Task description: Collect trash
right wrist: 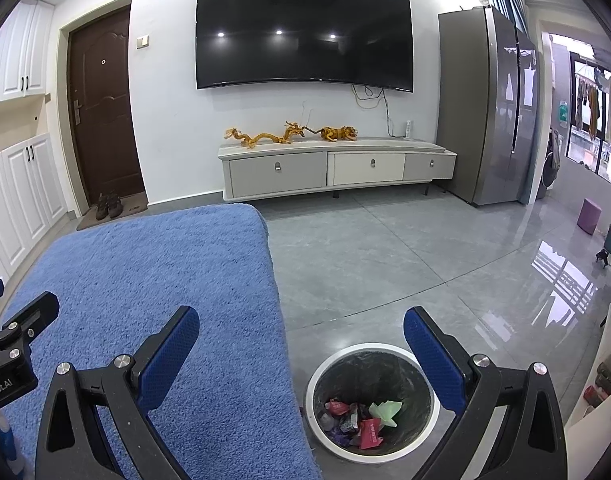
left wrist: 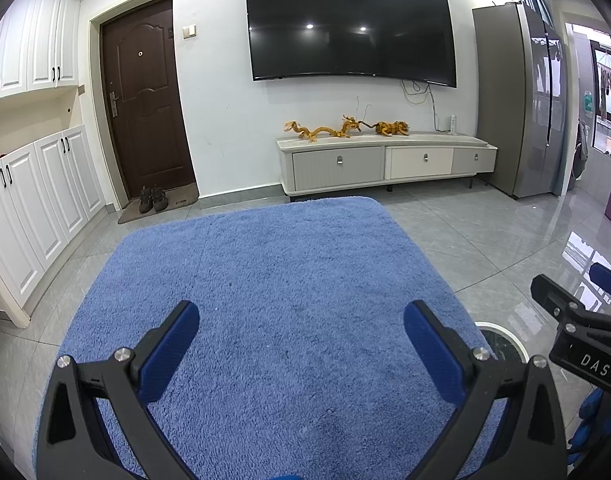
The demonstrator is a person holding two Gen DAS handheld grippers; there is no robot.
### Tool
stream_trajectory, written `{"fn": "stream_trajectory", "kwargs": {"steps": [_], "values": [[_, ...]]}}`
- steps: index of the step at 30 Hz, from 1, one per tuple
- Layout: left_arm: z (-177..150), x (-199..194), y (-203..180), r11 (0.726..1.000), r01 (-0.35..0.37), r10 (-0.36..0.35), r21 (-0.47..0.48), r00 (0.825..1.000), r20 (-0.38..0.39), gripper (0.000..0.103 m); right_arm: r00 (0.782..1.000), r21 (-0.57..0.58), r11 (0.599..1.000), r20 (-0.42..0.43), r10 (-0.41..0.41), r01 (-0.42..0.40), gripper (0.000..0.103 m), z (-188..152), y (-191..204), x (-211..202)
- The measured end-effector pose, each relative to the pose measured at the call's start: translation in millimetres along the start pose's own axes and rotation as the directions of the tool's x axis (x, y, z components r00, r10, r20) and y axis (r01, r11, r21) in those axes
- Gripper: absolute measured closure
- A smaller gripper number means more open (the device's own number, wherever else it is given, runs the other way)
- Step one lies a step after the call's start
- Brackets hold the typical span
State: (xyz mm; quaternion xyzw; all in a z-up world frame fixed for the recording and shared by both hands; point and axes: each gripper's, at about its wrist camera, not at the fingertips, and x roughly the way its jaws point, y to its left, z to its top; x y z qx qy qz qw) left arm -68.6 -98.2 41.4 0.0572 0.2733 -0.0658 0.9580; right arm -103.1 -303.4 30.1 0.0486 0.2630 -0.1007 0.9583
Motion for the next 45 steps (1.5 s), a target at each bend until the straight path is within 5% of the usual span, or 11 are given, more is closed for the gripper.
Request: {"fn": "stream_trajectory", "kwargs": {"steps": [45], "values": [[0.7,-6.1,-0.4,1.000,-0.004,0.004,0.004,1.000,0.004,0.000,1.000,0.006,1.000,0.010,-0.013,0.013,0.000,6.3,-3.6,-2.3]]}}
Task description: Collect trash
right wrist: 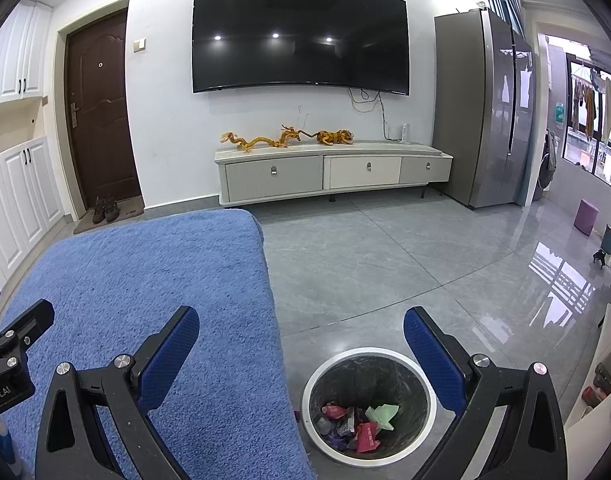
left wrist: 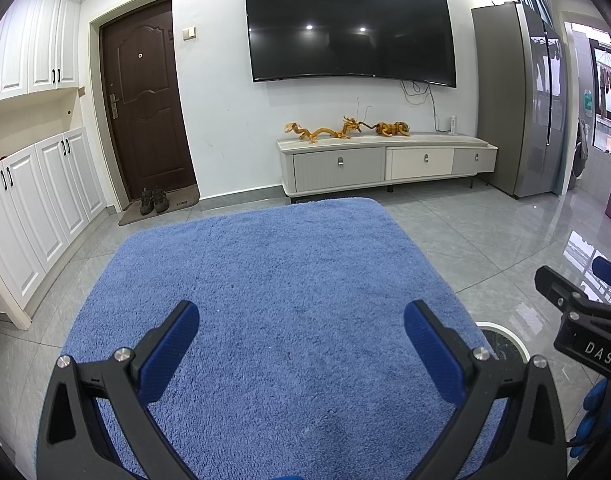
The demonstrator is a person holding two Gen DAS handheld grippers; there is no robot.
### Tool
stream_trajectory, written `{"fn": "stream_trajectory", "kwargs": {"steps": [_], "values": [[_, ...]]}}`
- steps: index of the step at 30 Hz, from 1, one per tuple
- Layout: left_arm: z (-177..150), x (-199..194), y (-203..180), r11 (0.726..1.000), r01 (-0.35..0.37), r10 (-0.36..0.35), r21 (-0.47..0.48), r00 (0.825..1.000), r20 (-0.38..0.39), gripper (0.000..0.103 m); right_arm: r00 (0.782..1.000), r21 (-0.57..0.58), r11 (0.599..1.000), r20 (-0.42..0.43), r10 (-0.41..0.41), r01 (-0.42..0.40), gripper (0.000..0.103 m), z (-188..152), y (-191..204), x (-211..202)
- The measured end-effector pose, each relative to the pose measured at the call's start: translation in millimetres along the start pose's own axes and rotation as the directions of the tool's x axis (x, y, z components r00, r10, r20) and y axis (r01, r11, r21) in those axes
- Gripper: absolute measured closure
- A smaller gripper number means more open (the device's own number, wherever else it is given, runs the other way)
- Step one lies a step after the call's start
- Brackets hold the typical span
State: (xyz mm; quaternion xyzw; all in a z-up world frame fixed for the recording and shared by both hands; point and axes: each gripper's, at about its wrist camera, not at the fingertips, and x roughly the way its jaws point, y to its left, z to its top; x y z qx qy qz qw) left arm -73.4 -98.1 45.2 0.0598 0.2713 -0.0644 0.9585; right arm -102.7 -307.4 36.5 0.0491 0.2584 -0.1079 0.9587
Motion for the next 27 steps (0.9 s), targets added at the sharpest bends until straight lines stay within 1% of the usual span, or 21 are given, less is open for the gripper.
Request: {"fn": "stream_trajectory", "kwargs": {"steps": [27], "values": [[-2.7,6.7,-2.0,1.000,0.003,-0.003,0.011,1.000,-0.016,0.000,1.000,0.005,1.000,-0.012,-0.006,0.006,0.000,-6.5,1.6,7.0]]}}
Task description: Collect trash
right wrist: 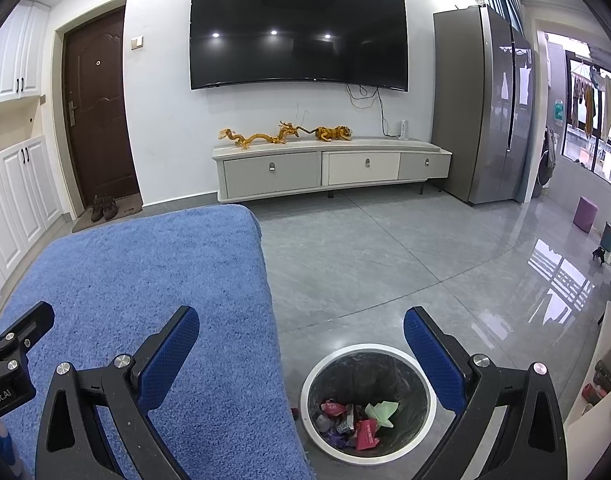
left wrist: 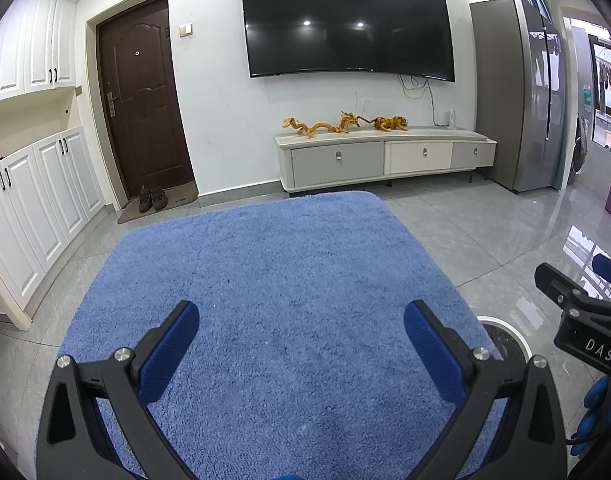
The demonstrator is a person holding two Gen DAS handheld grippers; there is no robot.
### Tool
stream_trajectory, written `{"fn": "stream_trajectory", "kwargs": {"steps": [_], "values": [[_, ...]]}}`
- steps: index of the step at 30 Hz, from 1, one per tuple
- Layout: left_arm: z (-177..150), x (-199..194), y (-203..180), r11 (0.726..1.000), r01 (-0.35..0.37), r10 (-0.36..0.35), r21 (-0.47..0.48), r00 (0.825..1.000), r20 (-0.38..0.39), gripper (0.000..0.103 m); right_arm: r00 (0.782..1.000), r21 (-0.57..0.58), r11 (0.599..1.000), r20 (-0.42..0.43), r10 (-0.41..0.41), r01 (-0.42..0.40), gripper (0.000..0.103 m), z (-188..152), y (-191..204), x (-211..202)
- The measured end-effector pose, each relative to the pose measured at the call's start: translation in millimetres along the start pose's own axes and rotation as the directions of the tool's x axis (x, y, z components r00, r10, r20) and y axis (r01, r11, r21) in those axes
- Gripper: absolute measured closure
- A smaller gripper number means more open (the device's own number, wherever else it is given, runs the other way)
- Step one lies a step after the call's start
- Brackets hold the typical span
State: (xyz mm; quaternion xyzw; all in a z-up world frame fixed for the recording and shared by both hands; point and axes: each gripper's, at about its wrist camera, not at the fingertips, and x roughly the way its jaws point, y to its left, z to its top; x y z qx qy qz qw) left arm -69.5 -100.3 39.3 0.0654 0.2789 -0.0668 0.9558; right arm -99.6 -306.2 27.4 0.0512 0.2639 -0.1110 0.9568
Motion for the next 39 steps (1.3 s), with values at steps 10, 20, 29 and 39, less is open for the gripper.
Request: {"fn": "stream_trajectory", "kwargs": {"steps": [10,20,29,39], "values": [[-3.4,7.0,-6.8,1.000,0.014,-0.013,0.017,1.000,-0.017,0.000,1.000,0.007,1.000,-0.011,-0.008,0.008,0.000,-3.2,-3.1,3.6],[-3.9,11.9,-16.5,0.999,0.020,-0.019,0.036,0.999,-0.031,0.000,1.000,0.023,1.000,-0.016,-0.017,0.018,0.000,-5.1,-10.5,6.6],[-4.1,10.8,-25.2,0.998,0.025,-0.023,0.052,0.999,-0.032,0.000,1.000,0.040,0.999,-0.018,-0.021,0.021,0.000,-7.1,-16.6,7.7],[-3.1,10.5,-30.7,0.998,0.022,-0.020,0.067,0.999,-0.031,0.000,0.999,0.054,0.998,-0.024,-0.023,0.025,0.000,-7.8,-23.7,9.1]]}}
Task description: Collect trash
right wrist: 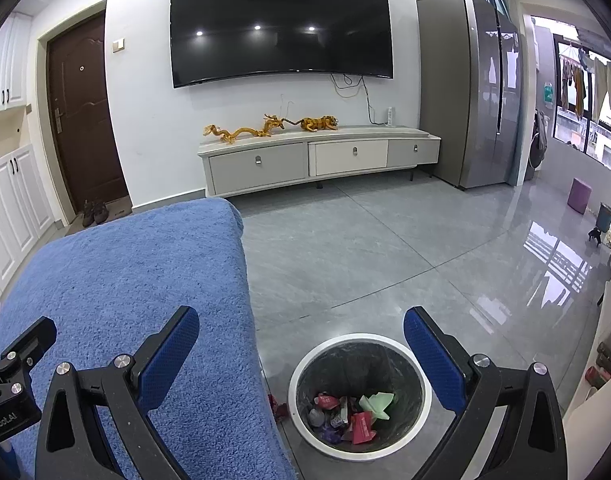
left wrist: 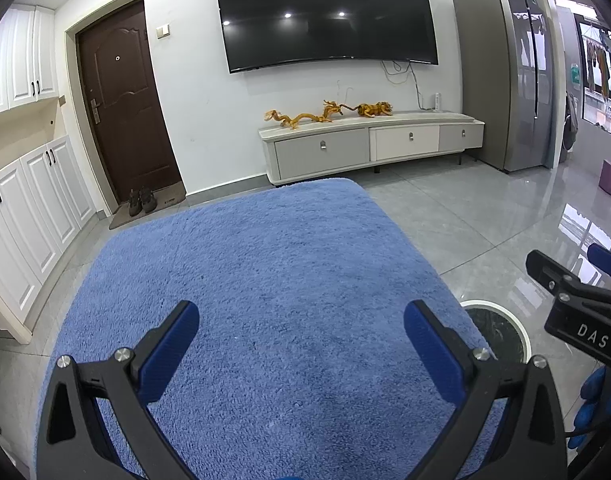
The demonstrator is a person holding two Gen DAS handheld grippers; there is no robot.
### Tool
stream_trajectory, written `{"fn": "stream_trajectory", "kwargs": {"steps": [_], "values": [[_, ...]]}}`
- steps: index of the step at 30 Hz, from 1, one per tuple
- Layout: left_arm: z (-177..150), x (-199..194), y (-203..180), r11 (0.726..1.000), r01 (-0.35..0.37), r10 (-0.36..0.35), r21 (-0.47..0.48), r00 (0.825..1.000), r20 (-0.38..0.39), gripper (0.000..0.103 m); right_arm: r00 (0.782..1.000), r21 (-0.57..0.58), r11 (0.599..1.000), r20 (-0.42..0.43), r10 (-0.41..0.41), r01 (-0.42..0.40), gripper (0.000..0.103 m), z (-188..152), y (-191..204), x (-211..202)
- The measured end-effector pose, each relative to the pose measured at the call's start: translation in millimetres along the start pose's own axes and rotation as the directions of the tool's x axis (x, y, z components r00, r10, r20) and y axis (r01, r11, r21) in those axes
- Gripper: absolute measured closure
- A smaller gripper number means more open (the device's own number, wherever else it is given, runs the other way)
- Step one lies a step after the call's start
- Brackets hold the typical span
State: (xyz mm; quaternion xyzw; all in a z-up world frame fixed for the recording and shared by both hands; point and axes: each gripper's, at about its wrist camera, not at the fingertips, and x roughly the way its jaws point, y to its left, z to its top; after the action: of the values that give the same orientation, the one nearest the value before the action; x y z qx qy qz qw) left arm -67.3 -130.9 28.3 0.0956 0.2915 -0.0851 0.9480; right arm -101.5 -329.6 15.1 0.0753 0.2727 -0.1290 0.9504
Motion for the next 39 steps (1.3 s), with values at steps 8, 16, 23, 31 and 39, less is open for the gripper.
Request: {"fn": "stream_trajectory", "kwargs": {"steps": [8,16,23,31,39], "values": [[0.8,-0.1,-5.7,1.000,0.001,-0.001,0.009,1.000,0.000,0.000,1.000,0.005,1.000,-0.003,-0.002,0.002,0.000,-0.4,-1.0,-0.3],[1.8,0.1,-11.2,1.000,-0.002,0.002,0.019,1.000,0.000,0.000,1.000,0.012,1.000,-0.009,-0.004,0.004,0.000,-1.0,-2.9,0.9],[1.7,-1.2,-12.3,1.000,-0.005,0.004,0.022,1.000,0.009,0.000,1.000,0.016,1.000,-0.009,-0.005,0.005,0.000,-1.6,-2.8,1.0],[2.1,0.4,-11.8,1.000,-0.005,0.005,0.018,1.000,0.010,0.000,1.000,0.016,1.000,-0.010,-0.008,0.009,0.000,-2.6,-3.3,2.0],[4.7,4.2,-8.3,1.000,-0.010,0.010,-0.011,1.000,0.001,0.000,1.000,0.014,1.000,-0.013,-0.011,0.011,0.000,-2.9,-3.8,2.1]]}}
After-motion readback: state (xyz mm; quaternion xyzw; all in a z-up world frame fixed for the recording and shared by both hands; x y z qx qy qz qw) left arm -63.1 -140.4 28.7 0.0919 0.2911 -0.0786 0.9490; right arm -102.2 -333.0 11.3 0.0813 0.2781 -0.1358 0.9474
